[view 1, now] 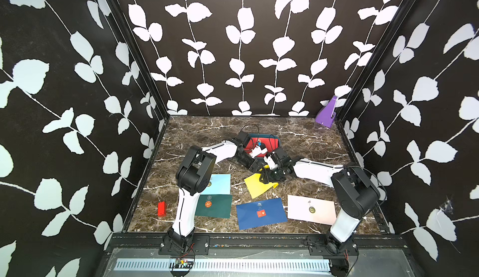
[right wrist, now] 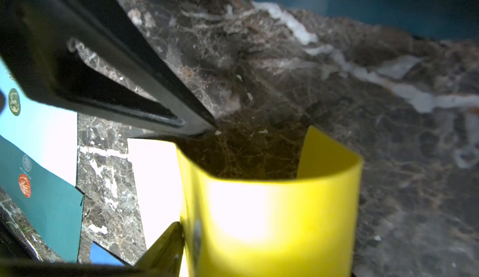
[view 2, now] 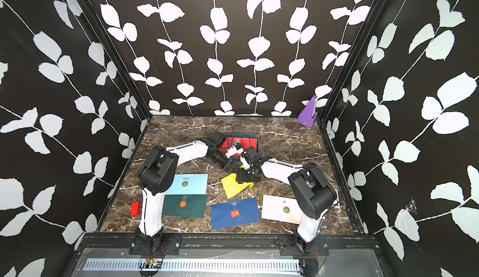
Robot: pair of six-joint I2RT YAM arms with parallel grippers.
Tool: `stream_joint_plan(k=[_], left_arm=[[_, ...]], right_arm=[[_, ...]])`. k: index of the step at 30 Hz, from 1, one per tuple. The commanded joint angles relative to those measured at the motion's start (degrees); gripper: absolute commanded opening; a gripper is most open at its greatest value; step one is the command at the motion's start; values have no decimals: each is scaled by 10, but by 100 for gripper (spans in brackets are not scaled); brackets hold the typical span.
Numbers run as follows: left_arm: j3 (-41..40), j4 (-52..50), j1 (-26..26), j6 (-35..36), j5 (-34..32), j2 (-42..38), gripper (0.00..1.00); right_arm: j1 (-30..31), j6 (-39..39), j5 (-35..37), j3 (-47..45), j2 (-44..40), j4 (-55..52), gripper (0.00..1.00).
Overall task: Put the sealed envelopes into the storage box
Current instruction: Pick up the envelope from the center of the board.
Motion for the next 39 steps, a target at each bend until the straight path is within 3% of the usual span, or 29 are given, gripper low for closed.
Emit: stream_joint_plan(k=[1,7,23,32,39], left_arm=[[12,-35,-1,32,39,5,52],[19,-53,-1,52,60,11,47],[14,-80,-1,72,61,-8,1],[49,-134,4,90,44,-27,0],[68,-160,4,92,29,-47,0]], right_arm=[[-1,1,3,-9,10,-50,67],[-2,-3,0,-7,10,-43,67],[-2,-12,4,-2,11,-44,67],[-25,-34,20,4,-57,-89,89],[-67,-50,29,-15,-147,-129,95]])
